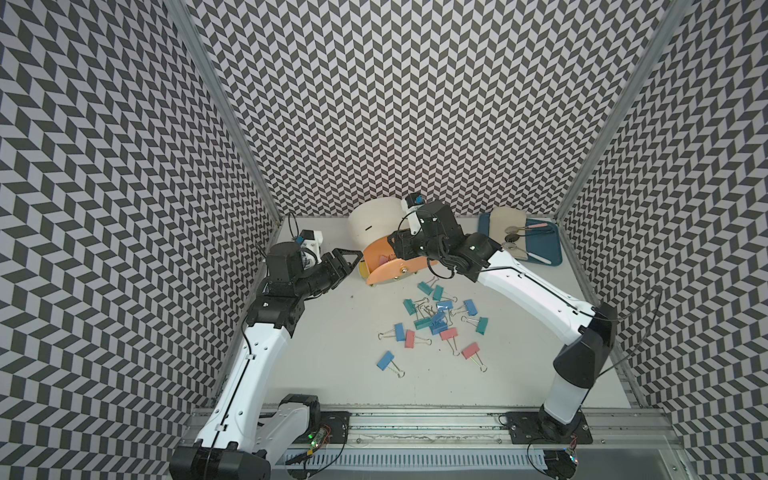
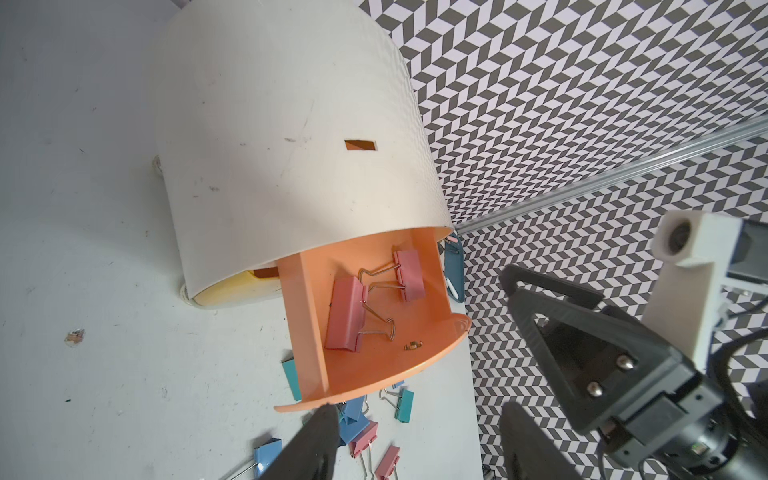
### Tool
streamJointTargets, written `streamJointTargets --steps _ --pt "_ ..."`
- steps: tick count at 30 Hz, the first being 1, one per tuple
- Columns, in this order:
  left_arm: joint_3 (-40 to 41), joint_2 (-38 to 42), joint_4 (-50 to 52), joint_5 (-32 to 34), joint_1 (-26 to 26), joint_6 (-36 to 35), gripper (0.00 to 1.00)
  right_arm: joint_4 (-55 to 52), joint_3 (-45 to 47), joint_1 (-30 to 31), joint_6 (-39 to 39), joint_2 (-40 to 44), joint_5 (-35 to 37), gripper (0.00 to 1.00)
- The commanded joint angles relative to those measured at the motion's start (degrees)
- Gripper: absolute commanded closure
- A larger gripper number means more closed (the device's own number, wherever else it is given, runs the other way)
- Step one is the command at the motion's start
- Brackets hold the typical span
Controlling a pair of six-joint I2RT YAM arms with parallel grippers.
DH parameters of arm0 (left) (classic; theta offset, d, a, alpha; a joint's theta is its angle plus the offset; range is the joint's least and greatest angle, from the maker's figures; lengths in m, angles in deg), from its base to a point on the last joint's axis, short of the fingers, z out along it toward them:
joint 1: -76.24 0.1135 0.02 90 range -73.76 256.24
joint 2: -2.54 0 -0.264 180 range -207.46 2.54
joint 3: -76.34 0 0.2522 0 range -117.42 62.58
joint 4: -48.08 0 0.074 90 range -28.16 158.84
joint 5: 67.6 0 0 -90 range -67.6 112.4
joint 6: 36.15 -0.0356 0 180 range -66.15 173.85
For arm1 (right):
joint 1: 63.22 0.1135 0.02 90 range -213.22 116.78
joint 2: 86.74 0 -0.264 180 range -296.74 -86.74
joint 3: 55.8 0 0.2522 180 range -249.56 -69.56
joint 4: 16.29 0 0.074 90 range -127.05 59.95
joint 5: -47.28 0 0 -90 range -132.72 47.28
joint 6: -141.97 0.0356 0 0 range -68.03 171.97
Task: Put the binder clips in the drawer according to color
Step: Place the binder clip in the drawer, then pick up the binder clip at the center of the board.
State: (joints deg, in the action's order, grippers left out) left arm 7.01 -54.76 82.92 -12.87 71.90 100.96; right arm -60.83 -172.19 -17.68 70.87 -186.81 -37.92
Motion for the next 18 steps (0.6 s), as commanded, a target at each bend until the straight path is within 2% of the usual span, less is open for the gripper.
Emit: streamJointTargets --steps 1,9,18 --pt "1.6 2.4 0.8 0.6 0.3 -1.4 0.35 4.6 5.4 -0.6 0.0 6.2 4.0 0.42" --pt "9.1 7.3 2.3 2.7 0.3 -2.2 0.35 9.2 25.7 -3.4 4.1 19.6 6.5 0.33" --pt "18.0 11.4 1.7 2.4 0.3 -1.0 0.35 7.6 41.7 -8.6 7.4 27.5 0.3 0.34"
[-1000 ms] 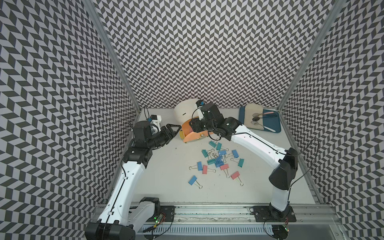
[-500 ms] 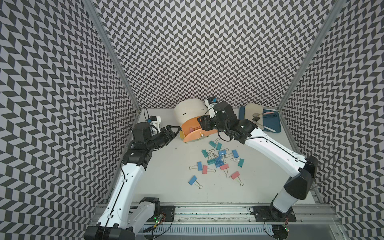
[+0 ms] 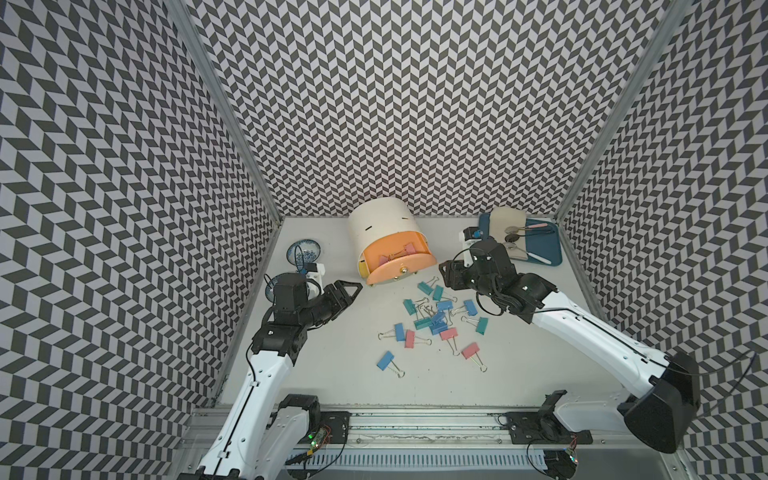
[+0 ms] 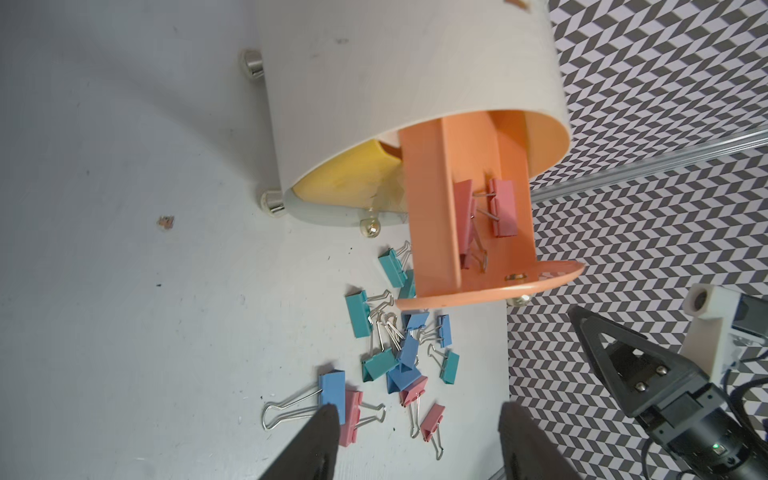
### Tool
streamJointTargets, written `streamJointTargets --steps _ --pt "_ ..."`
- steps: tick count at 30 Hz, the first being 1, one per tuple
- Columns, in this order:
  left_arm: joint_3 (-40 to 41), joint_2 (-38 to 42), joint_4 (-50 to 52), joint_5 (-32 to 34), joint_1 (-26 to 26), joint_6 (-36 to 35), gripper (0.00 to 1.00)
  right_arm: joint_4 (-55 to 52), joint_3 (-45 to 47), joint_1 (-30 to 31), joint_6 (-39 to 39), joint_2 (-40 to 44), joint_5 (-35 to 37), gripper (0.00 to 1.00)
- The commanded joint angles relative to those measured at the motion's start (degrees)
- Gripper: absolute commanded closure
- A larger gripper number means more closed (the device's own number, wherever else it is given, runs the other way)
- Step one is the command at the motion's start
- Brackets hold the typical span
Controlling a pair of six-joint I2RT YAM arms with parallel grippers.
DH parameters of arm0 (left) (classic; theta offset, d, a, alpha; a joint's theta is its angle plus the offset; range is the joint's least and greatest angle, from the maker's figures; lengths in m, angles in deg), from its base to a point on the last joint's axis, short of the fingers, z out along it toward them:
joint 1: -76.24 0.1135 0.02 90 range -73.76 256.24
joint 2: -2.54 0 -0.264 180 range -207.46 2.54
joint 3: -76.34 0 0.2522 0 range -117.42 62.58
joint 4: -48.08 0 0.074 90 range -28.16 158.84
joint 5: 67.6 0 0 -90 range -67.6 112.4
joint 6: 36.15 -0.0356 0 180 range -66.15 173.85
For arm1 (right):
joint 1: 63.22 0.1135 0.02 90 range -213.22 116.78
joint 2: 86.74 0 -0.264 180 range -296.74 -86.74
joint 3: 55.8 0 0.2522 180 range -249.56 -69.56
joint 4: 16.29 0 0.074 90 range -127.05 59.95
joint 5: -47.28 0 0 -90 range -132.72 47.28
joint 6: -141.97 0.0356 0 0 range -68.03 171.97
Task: Put the binder clips in the drawer according to color
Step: Pick up the binder clip at the center of the board.
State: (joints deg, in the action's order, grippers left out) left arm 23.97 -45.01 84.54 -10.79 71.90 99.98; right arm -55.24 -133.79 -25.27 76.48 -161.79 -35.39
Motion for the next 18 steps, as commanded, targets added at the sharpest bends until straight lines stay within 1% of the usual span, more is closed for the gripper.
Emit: streamJointTargets --steps 1,6,10,15,18 --pt "1.9 2.1 0.0 0.2 0.2 0.2 0.35 2.4 5.1 -1.3 1.9 3.0 -2.8 0.34" --pt "6.6 5.0 -0.7 -0.2 0.1 1.8 0.36 2.8 12.8 -2.6 2.7 4.3 -5.4 0.32" --pt "10.7 7.8 -1.4 -0.3 -0.7 3.6 0.37 2.7 17.5 -3.8 3.4 3.8 -8.1 0.31" --pt "13.9 9.3 -2.3 1.4 -4.2 5.5 0.37 4.6 23.5 -4.1 3.9 2.8 -10.3 0.30" --pt "14.6 9.1 -2.9 3.6 -7.6 6.7 0.37 5.6 26.0 -4.1 4.1 2.7 -10.9 0.29"
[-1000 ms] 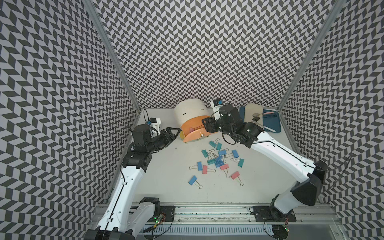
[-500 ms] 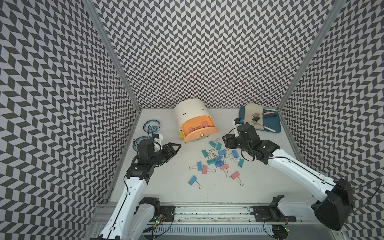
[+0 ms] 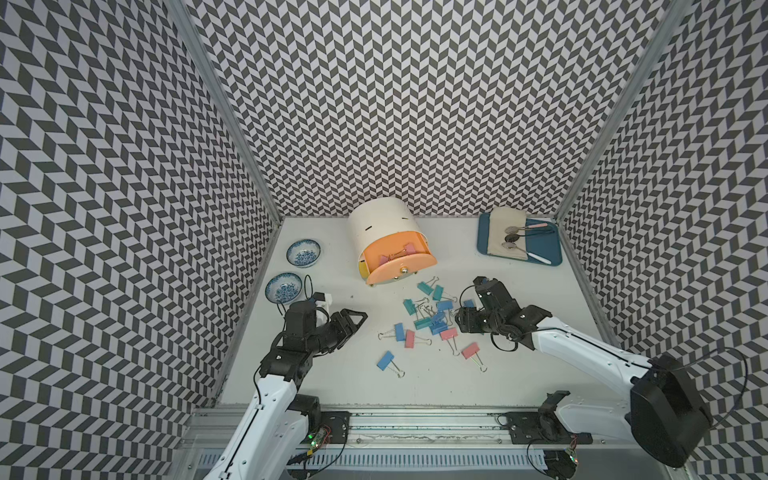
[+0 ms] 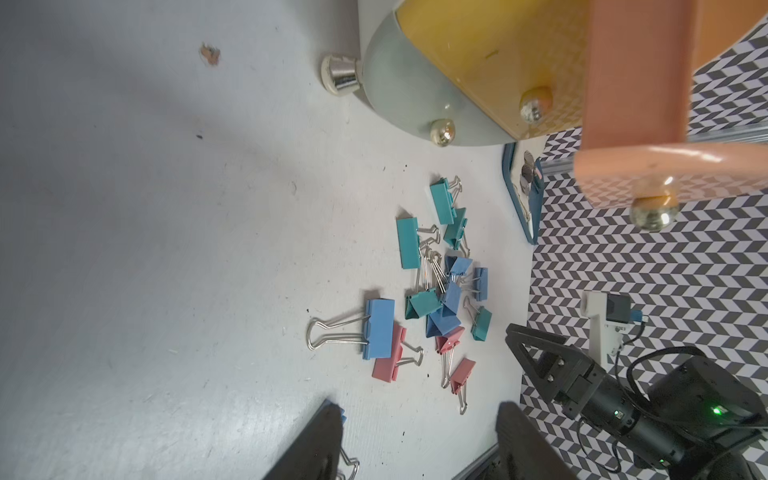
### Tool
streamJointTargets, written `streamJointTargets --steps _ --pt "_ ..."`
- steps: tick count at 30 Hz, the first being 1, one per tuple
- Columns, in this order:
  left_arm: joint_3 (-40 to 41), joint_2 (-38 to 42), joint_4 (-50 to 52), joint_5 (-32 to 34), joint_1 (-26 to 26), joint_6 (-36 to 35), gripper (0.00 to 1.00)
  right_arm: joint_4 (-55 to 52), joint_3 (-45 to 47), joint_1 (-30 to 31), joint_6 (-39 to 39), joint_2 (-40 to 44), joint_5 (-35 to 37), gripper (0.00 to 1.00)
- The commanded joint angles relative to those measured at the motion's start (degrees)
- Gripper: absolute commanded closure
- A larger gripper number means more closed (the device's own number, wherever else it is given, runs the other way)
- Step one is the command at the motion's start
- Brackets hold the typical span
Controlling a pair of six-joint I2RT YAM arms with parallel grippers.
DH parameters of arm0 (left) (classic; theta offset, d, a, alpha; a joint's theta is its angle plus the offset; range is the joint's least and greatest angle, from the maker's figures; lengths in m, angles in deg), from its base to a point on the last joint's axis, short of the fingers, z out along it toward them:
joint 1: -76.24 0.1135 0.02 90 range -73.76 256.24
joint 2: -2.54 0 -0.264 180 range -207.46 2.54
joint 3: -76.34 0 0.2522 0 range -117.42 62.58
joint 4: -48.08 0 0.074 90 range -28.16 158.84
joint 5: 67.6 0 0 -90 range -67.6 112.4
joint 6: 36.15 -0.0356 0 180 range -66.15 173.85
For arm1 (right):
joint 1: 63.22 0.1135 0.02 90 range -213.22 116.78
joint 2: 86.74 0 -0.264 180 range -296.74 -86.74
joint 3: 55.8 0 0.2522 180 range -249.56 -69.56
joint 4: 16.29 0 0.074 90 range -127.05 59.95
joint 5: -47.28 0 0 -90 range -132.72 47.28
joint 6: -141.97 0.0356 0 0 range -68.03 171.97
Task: Put the binder clips in the drawer according to color
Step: Pick up the binder clip at the center of the board.
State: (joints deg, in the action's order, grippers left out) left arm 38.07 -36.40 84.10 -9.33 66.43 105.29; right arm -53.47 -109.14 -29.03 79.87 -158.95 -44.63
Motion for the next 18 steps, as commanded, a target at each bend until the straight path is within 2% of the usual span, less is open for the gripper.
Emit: streamJointTargets --steps 1,7,18 --pt "0.8 0.4 -2.9 2.7 -3.3 1.9 0.37 4.1 2.0 -0.4 0.7 -0.1 -1.9 0.28" --pt "2.5 0.3 -4.6 4.7 -7.8 4.3 0.37 4.5 4.8 -0.4 0.8 -0.2 -3.7 0.27" --pt "1.6 -1.2 -5.9 5.5 -9.6 5.0 0.37 7.2 9.5 -0.4 1.4 -1.5 -6.6 0.26"
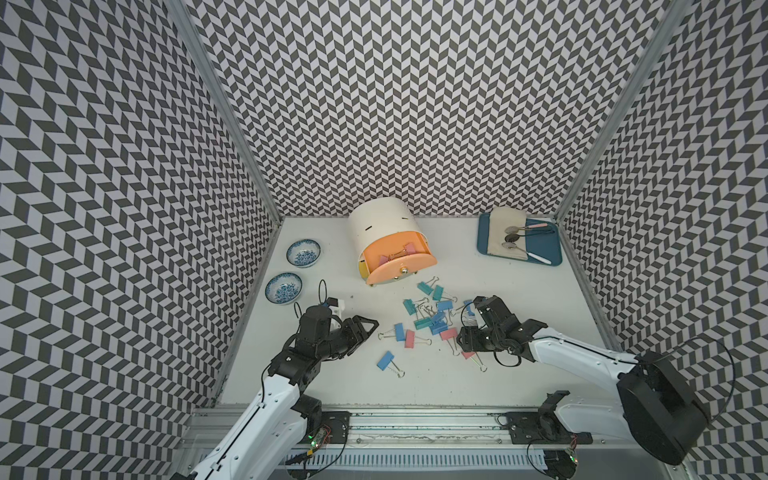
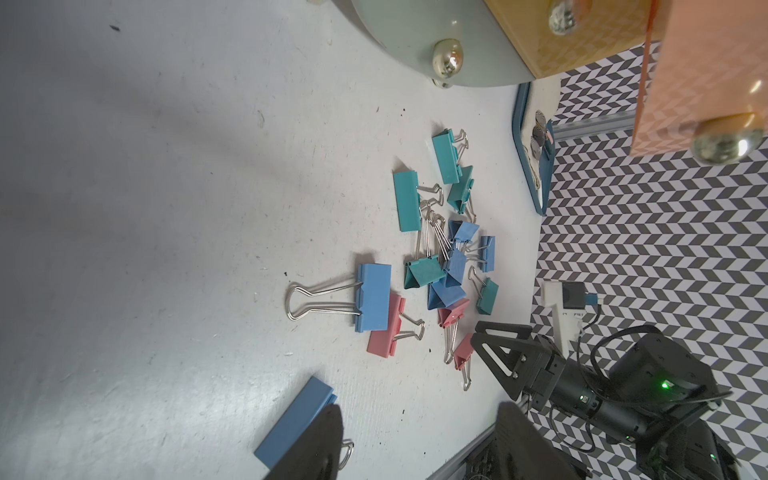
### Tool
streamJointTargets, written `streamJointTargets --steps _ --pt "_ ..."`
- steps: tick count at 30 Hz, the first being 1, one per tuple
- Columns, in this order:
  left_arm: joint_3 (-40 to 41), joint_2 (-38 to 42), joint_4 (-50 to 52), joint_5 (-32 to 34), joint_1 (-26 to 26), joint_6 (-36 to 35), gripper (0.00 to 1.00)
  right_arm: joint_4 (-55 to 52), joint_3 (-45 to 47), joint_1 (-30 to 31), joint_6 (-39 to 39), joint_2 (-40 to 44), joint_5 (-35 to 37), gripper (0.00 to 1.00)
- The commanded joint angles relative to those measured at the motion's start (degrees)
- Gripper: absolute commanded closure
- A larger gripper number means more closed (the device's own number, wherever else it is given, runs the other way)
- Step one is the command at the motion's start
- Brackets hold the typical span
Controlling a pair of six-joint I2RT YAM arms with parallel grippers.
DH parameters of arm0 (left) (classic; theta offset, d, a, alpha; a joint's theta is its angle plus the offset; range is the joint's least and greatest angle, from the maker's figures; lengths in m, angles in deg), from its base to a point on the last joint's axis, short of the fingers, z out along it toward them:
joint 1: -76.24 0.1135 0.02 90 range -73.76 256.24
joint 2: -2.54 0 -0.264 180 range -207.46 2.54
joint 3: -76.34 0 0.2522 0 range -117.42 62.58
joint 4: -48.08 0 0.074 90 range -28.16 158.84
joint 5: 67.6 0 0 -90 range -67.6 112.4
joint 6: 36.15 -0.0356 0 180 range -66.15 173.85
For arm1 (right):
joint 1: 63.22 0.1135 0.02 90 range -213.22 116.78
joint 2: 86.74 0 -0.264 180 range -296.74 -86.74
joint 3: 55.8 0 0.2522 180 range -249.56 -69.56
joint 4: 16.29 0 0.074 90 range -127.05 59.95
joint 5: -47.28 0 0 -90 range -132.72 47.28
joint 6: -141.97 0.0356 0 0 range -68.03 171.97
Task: Put the binder clips in the drawer according to color
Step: Pick up the binder clip at the center of the board.
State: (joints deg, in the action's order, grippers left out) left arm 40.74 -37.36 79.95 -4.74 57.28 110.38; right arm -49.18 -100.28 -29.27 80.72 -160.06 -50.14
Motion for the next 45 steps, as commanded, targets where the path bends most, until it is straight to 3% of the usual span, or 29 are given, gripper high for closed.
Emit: streamJointTargets --steps 1,10,32,45 --pt "-1.2 -0.3 -1.8 0.9 -0.5 -0.1 0.37 3.1 1.0 -0.1 0.6 -0.3 -1.1 0.26" --pt "-1.4 -0.5 -2.3 1.2 -1.1 0.1 0.37 2.2 2.3 0.9 1.0 1.8 -2.6 0.25" --pt "-1.1 0.3 -3.5 1.6 -1.9 1.1 0.37 -4.2 3.3 13.1 10.3 3.2 6.4 0.22" --pt "-0.5 2.2 -3.0 2.4 -2.6 2.1 0.37 -6.4 1.9 16.3 12.3 0.7 12.5 0.28"
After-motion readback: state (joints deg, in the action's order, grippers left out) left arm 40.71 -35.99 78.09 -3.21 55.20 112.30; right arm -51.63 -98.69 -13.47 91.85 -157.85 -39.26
